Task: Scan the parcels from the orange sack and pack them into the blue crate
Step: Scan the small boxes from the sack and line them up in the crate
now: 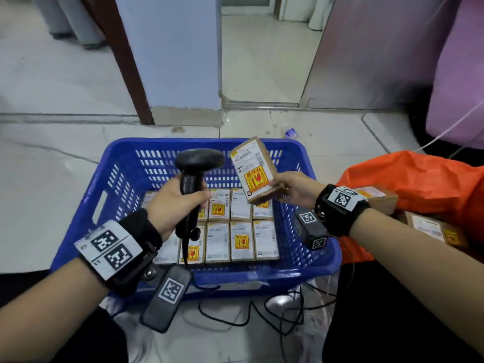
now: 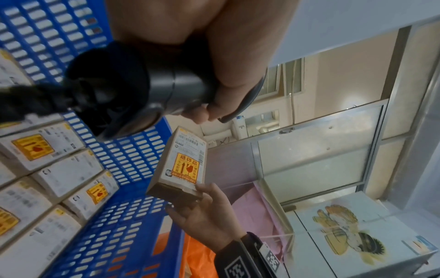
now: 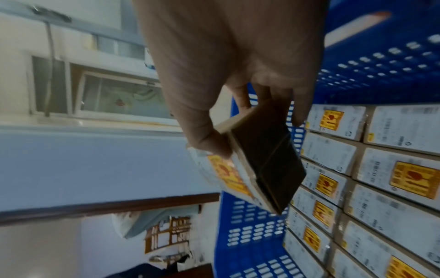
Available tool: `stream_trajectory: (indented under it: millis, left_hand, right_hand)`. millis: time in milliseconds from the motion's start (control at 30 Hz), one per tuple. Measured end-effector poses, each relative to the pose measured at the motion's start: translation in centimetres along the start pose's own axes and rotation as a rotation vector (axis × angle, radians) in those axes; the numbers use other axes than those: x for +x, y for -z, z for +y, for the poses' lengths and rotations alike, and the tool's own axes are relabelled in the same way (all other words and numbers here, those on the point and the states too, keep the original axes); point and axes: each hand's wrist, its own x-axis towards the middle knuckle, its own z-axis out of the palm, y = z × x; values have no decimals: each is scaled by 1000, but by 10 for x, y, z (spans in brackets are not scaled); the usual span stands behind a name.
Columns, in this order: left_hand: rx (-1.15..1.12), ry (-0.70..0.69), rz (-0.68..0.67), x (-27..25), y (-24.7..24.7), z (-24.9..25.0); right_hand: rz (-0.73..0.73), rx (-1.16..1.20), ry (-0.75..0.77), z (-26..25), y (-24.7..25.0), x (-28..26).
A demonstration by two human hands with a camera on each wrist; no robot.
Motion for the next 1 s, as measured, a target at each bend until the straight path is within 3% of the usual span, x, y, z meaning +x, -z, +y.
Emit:
stream_trajectory:
  millis: [233,433,1000]
  left_hand:
    - [-167,91,65,13,5,-3]
    - [-113,103,72,5,10,-18]
    - [-113,105,51,2,7,-14]
  right_hand:
    - [-97,-119,-24,12,-40,25]
    - [-133,-49,-72,21,-52,28]
    - [-166,-164,-87,27,-58,31]
